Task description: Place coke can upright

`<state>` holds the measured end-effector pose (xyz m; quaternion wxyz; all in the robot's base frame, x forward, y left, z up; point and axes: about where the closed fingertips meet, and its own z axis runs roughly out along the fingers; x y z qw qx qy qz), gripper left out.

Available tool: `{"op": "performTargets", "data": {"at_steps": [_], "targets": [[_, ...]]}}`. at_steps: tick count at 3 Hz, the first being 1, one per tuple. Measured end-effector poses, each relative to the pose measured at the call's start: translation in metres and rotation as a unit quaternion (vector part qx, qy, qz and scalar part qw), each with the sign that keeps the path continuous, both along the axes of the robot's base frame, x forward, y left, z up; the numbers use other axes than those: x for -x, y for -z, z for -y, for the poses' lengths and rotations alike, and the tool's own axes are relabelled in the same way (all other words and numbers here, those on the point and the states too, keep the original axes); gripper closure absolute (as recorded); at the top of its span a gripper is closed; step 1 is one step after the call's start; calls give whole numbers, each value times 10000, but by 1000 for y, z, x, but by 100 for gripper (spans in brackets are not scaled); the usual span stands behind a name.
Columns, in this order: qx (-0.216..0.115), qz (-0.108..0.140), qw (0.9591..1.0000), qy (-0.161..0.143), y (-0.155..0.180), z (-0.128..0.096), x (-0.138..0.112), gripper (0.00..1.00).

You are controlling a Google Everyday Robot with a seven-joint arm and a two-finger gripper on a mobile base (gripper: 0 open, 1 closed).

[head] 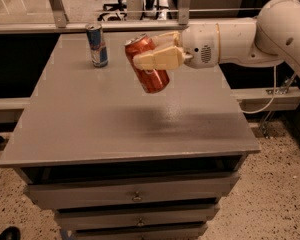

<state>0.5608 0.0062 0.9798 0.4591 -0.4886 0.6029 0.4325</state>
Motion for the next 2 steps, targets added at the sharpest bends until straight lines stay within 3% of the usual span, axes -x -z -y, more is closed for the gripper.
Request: {"op": "performTargets", "data": {"at_steps": [1, 2], "targets": [[-81, 503, 9985, -214, -7, -9, 7, 100], [-75, 504, 9985, -212, -7, -9, 7, 100]]}}
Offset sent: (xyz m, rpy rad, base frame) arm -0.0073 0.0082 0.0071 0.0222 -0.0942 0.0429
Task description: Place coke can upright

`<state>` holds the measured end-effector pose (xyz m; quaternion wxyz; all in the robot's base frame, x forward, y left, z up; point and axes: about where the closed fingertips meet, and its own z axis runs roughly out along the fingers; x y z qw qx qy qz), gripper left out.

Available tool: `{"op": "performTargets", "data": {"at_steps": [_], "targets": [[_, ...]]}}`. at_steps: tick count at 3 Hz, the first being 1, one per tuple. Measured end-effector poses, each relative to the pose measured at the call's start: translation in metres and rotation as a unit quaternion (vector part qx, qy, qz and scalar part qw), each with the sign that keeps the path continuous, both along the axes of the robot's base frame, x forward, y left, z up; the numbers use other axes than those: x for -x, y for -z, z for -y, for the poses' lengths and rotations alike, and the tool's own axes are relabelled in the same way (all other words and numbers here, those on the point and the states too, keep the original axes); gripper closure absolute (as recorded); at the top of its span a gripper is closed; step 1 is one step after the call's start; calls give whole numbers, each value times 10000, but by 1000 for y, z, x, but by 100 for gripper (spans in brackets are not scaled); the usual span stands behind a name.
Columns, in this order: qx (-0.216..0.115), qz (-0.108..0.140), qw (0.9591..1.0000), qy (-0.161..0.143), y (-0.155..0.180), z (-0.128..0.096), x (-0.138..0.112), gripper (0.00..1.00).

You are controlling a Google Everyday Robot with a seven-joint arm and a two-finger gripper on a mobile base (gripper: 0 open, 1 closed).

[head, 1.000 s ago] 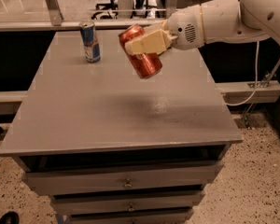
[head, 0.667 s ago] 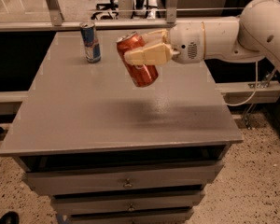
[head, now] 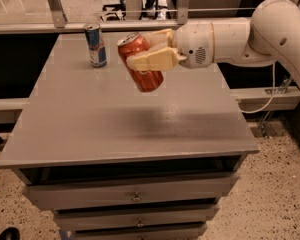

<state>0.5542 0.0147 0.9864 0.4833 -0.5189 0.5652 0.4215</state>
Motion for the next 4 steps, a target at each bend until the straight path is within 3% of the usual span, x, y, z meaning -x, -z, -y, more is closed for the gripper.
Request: {"op": "performTargets", "data": {"at_steps": [1, 2, 3, 4], "targets": [[-518, 155, 9985, -17, 1, -1, 3, 100], [-1547, 457, 9869, -99, 7, -4, 6, 100], [-2052, 826, 9750, -218, 15, -1, 7, 100], [-2056, 1123, 9714, -392, 18, 2, 8, 100]]}}
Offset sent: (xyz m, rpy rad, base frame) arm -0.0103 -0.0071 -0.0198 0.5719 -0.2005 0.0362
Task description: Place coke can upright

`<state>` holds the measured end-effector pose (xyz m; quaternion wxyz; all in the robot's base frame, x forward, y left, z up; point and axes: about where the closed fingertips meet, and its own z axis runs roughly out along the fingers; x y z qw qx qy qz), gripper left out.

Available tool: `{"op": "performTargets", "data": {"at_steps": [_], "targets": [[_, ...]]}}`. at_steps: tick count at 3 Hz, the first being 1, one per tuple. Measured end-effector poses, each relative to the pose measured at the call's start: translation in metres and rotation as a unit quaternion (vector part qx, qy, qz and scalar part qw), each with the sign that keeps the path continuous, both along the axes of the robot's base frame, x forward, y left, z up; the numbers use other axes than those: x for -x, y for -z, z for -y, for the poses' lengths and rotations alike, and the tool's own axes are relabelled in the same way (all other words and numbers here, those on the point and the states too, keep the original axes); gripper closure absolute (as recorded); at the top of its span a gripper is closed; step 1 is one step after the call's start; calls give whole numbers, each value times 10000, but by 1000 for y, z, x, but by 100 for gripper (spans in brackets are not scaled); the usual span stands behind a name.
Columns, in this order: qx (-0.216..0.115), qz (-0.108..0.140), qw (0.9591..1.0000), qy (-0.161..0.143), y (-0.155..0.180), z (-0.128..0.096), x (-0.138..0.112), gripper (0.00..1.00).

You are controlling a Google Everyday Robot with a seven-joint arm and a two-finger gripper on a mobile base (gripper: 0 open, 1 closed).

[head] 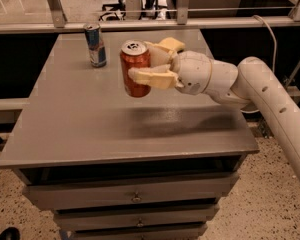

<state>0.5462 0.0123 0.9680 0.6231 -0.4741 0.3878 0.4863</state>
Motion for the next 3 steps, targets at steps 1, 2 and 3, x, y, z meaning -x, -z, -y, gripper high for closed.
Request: {"op": "performTargets", "data": {"at_steps": [1, 2, 3], "targets": [[246, 206, 9994, -108, 4, 4, 3, 100], [457, 229, 9985, -172, 17, 6, 4, 100], [645, 172, 9975, -214, 31, 7, 5, 100]]}}
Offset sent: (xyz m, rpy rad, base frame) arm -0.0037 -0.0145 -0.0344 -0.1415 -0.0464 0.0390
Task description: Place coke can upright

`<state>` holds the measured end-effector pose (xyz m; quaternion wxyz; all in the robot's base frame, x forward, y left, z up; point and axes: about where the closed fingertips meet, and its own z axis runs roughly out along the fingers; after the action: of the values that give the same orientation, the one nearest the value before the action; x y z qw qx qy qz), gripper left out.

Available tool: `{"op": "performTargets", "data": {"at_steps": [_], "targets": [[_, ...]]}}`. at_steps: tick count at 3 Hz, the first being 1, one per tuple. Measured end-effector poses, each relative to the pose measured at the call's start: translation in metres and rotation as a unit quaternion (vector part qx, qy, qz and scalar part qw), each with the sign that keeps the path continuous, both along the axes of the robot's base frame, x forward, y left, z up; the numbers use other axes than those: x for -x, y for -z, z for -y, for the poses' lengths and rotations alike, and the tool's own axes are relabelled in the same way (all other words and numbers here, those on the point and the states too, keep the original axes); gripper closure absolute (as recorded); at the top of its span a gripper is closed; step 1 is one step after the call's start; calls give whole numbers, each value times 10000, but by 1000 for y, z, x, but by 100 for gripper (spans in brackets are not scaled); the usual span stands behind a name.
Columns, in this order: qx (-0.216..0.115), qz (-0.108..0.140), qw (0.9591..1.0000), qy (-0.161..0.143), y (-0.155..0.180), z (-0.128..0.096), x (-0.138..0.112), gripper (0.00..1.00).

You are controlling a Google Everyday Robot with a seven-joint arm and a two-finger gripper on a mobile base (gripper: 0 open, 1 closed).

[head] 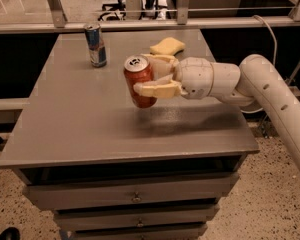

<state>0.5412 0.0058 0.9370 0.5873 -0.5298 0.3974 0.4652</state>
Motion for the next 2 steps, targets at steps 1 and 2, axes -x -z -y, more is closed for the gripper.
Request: {"op": "performTargets", "data": {"at_steps": [1, 2], "targets": [[46, -154, 9999, -13, 11, 1, -1, 82], [201, -229, 9995, -24, 20, 3, -1, 58]]}}
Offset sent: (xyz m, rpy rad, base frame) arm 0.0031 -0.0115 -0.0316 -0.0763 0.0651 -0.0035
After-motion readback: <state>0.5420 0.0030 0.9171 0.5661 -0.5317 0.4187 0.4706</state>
